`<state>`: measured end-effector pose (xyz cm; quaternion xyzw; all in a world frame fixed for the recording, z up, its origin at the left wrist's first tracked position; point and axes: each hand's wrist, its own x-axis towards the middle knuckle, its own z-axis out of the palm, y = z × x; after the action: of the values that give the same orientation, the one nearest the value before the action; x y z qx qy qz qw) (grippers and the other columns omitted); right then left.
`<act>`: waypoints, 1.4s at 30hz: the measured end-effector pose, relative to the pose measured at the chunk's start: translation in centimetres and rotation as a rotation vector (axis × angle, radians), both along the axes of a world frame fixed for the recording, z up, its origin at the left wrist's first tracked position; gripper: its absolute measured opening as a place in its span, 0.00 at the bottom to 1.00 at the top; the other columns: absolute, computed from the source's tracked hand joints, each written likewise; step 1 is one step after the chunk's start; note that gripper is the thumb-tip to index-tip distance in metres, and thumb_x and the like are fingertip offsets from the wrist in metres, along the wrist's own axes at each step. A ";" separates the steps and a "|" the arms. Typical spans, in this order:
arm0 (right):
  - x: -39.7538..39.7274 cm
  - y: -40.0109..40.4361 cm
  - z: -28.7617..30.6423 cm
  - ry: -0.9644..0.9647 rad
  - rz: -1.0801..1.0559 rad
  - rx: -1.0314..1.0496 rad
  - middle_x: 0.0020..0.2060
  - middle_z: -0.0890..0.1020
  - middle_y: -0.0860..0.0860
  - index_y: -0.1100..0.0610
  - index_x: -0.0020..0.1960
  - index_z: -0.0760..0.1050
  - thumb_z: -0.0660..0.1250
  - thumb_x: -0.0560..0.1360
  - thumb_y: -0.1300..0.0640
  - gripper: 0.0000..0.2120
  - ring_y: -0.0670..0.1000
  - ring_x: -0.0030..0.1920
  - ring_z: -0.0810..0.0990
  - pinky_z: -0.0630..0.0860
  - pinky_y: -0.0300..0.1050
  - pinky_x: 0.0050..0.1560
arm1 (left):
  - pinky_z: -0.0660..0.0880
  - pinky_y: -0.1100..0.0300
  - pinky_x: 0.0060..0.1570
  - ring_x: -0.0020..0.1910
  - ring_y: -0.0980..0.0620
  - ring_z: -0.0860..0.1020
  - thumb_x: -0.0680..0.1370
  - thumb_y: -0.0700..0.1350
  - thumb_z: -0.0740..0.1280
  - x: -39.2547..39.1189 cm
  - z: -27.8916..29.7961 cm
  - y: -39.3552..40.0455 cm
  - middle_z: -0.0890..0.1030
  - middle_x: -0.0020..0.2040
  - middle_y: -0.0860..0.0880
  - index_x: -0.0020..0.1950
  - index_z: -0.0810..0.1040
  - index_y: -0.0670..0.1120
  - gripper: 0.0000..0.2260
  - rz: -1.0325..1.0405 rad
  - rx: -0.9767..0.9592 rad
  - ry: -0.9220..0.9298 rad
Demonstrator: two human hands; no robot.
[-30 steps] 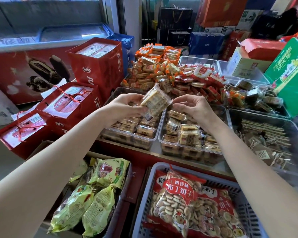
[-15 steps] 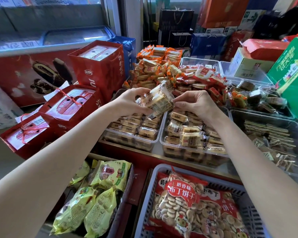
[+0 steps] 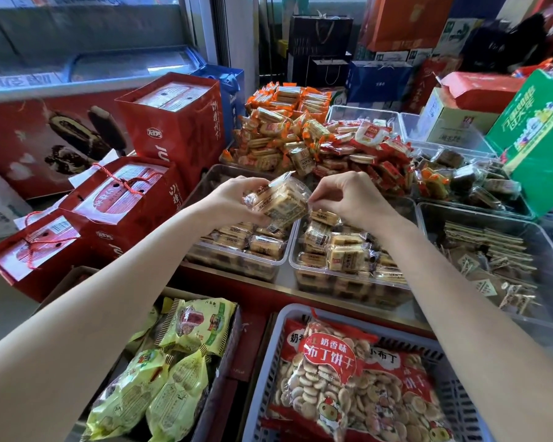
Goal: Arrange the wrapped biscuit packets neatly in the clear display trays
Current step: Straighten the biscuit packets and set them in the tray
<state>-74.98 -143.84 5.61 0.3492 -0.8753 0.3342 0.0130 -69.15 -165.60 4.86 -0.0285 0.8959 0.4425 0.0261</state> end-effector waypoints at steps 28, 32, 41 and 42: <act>2.2 -2.3 -0.7 0.234 0.012 -0.045 0.45 0.83 0.53 0.60 0.51 0.82 0.73 0.71 0.62 0.08 0.48 0.43 0.80 0.77 0.40 0.49 | 0.70 0.60 0.54 0.54 0.50 0.74 0.66 0.39 0.77 1.2 -1.0 -0.3 0.72 0.61 0.48 0.70 0.70 0.46 0.34 0.040 -0.154 0.183; 2.2 -2.5 -1.1 0.246 -0.037 -0.113 0.45 0.85 0.53 0.59 0.50 0.83 0.72 0.72 0.61 0.07 0.46 0.42 0.82 0.79 0.42 0.50 | 0.71 0.57 0.54 0.50 0.52 0.71 0.67 0.41 0.77 1.3 -0.4 -0.2 0.71 0.60 0.49 0.70 0.69 0.46 0.34 0.004 -0.299 0.246; 1.7 -2.0 -1.8 0.245 -0.092 -0.190 0.40 0.85 0.53 0.63 0.48 0.83 0.72 0.71 0.66 0.06 0.41 0.35 0.78 0.71 0.21 0.40 | 0.78 0.54 0.54 0.47 0.54 0.76 0.68 0.38 0.76 1.5 -1.1 -0.5 0.71 0.56 0.53 0.67 0.72 0.44 0.29 -0.002 -0.029 0.247; 1.6 -2.0 -1.8 0.257 -0.097 -0.192 0.40 0.85 0.54 0.63 0.47 0.83 0.72 0.71 0.66 0.06 0.42 0.36 0.78 0.71 0.21 0.41 | 0.78 0.55 0.55 0.48 0.54 0.76 0.68 0.38 0.76 1.4 -1.2 -0.3 0.71 0.56 0.53 0.67 0.72 0.45 0.29 0.003 -0.017 0.246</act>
<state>-73.38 -145.85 3.80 0.3433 -0.8465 0.3679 0.1742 -67.77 -165.93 3.65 0.0245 0.8961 0.4351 -0.0847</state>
